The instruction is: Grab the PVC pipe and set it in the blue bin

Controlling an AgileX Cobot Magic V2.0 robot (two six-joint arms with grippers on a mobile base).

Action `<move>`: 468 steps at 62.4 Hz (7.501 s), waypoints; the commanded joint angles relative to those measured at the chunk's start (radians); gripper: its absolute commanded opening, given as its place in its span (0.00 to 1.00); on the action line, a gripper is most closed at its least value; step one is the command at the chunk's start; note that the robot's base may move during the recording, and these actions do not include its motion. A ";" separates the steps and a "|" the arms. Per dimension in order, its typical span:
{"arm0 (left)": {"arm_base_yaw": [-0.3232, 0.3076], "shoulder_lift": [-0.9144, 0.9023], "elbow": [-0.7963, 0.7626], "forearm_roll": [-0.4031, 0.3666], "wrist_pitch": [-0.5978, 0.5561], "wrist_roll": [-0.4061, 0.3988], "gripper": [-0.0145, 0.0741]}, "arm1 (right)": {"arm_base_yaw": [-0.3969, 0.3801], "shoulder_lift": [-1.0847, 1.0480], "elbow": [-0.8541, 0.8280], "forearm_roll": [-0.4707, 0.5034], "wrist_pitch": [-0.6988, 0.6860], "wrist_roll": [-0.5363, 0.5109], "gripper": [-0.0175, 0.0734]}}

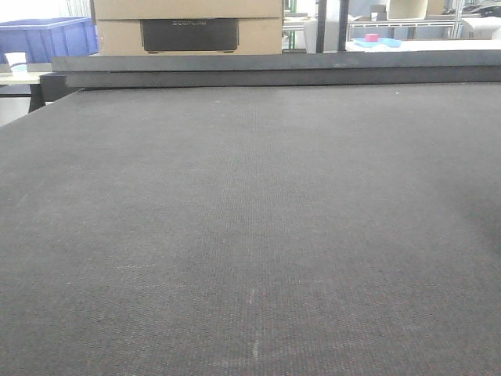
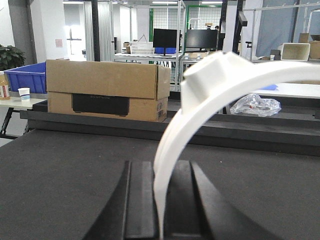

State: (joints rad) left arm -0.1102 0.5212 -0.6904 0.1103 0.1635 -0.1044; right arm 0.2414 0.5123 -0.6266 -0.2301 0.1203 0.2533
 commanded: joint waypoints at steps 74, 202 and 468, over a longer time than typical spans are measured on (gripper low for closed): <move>-0.005 -0.008 0.000 0.002 -0.025 -0.003 0.04 | -0.005 -0.006 0.002 -0.008 -0.014 0.000 0.01; -0.005 -0.012 0.000 0.002 -0.025 -0.003 0.04 | -0.003 -0.006 0.002 -0.008 -0.015 0.000 0.01; -0.005 -0.012 0.000 0.002 -0.025 -0.003 0.04 | -0.003 -0.006 0.002 -0.008 -0.015 0.000 0.01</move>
State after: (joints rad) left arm -0.1102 0.5134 -0.6904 0.1121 0.1615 -0.1044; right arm 0.2414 0.5106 -0.6266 -0.2301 0.1203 0.2536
